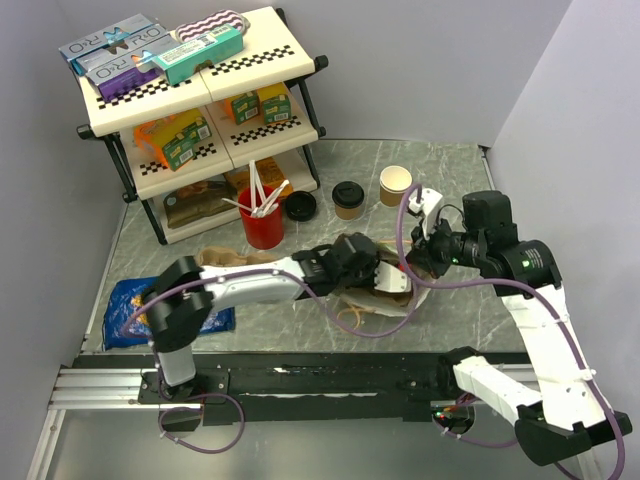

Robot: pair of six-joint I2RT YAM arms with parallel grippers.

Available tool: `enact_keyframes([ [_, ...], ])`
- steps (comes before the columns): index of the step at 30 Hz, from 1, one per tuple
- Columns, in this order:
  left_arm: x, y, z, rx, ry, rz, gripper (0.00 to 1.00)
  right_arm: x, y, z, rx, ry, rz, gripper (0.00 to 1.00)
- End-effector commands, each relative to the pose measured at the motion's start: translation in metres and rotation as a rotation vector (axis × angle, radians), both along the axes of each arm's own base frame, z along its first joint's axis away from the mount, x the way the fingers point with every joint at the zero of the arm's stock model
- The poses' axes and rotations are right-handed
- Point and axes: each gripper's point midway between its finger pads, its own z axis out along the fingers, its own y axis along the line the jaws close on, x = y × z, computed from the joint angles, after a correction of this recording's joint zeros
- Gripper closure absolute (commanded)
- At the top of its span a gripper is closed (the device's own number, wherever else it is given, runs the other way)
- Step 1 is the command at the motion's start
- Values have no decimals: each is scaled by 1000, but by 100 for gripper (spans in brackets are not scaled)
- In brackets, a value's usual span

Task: Pack the takeout coffee

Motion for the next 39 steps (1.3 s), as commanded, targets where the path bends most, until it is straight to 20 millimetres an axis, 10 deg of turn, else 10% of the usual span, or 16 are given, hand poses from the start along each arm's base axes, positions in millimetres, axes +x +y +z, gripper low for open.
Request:
enact_keyframes([
  [1,-32,-9,97,-334,72,-129,99,-13,-8,-5,-16,33,-37,100],
  [10,-77,3,188,-570,104,-295,97,-14,-7,2,-13,4,-22,100],
  [17,-82,76,223,-649,-5,-183,91,-24,-4,5,-15,-27,40,100],
  [27,-102,127,172,-386,-21,-251,32,-23,5,4,6,-16,79,100],
  [32,-90,121,168,-345,9,-215,31,2,1,24,2,-93,1,42],
  [39,-75,121,198,-418,17,-115,28,22,3,82,47,-227,-40,20],
])
